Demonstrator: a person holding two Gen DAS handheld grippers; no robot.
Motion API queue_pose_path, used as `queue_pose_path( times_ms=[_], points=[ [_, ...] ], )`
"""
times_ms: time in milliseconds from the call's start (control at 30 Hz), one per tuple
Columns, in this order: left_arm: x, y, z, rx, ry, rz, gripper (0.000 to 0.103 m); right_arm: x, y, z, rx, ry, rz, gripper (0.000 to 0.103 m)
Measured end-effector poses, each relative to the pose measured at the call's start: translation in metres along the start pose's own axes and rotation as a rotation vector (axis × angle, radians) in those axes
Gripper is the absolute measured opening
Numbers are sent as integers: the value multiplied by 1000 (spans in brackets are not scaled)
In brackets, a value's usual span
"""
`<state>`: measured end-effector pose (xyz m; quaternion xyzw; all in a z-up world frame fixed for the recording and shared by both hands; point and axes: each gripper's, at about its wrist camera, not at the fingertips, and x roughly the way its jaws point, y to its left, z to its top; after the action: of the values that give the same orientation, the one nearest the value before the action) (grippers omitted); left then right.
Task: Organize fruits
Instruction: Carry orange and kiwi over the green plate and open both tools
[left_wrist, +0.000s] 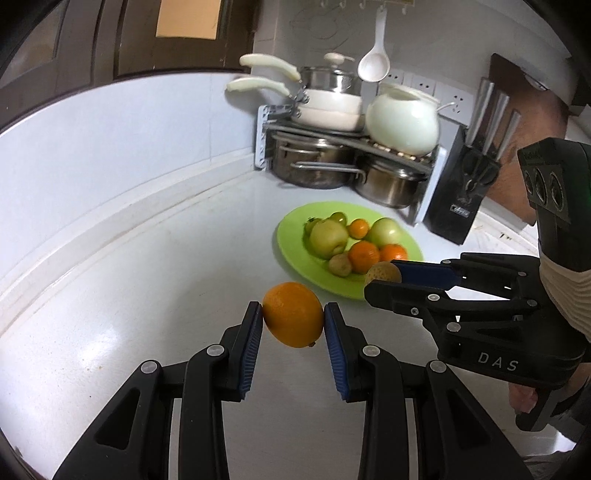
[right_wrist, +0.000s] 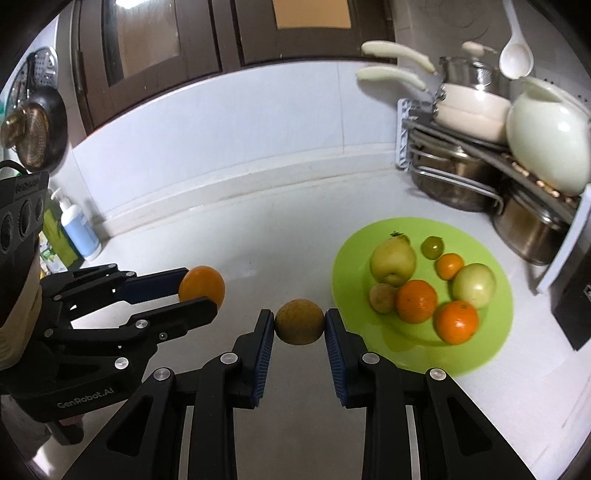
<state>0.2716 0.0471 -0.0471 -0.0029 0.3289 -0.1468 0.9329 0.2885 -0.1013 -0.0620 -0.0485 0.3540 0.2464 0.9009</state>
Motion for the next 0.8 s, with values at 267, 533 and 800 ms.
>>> queue_pose_path(
  times_ms=[267,533,800],
  points=[
    [-16,-25,8,22,-28,-15,34,-36,-6,-6,23,-51,-30,30],
    [-23,-51,22,64,-69,-35,34,-63,-24,-3,55,-104,-65,30],
    [-16,-67,40,79,-79,-58,34,-80,-43,4,82,-147,-102,30]
  ],
)
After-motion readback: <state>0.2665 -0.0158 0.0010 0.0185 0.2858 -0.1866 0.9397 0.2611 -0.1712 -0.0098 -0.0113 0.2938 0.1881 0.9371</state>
